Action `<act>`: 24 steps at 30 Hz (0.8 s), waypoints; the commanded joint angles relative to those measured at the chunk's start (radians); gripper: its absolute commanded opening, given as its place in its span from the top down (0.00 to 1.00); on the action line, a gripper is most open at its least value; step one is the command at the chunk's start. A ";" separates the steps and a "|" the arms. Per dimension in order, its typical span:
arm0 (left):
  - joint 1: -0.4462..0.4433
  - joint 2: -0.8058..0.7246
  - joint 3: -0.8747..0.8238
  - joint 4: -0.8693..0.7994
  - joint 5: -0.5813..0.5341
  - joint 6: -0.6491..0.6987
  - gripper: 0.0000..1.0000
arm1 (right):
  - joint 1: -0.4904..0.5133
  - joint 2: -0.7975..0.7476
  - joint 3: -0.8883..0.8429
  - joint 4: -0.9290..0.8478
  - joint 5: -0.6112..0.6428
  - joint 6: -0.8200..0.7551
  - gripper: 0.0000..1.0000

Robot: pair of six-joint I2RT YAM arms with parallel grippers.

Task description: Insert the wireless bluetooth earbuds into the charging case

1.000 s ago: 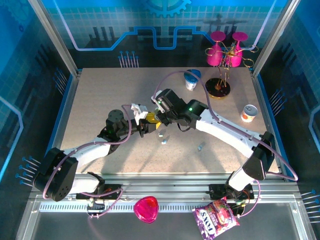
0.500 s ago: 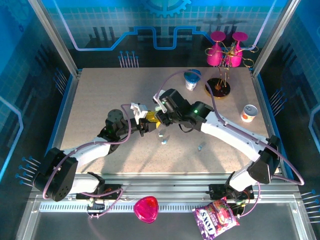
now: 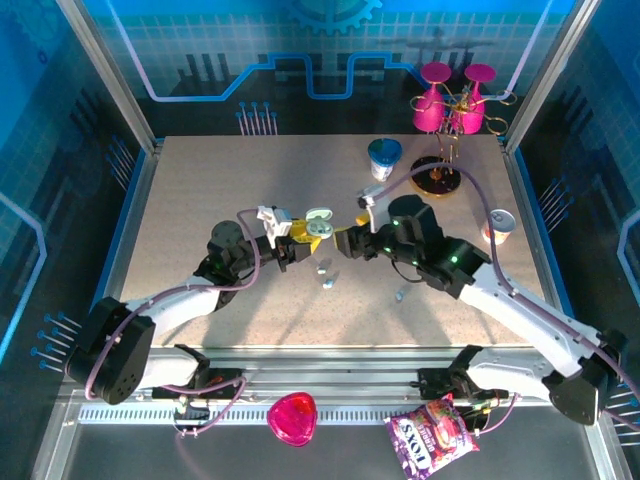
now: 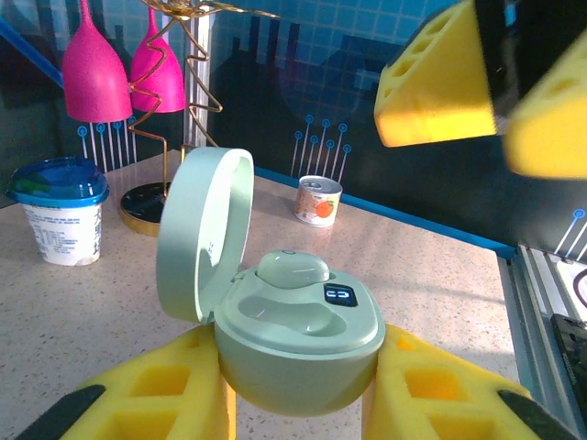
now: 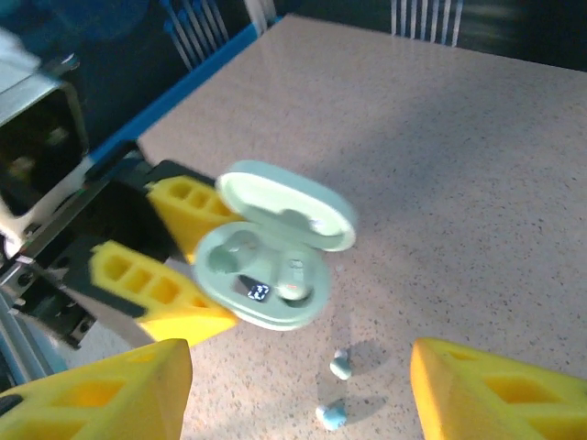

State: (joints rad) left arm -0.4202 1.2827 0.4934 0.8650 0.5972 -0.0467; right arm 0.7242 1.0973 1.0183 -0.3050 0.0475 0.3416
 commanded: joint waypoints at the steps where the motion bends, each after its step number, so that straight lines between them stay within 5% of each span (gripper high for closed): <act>1: 0.009 -0.056 -0.015 0.037 -0.018 0.032 0.75 | -0.085 -0.040 -0.112 0.150 -0.073 0.169 0.36; 11: 0.010 -0.148 -0.017 -0.002 -0.021 0.044 0.75 | -0.174 0.119 -0.250 0.219 -0.133 0.361 0.38; 24: 0.008 -0.268 -0.006 -0.104 -0.015 0.091 0.75 | 0.022 0.489 -0.176 0.367 -0.139 0.506 0.44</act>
State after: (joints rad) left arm -0.4187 1.0370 0.4870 0.7811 0.5797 0.0135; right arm 0.7120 1.5417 0.7998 0.0006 -0.0910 0.7918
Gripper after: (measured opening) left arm 0.324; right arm 0.564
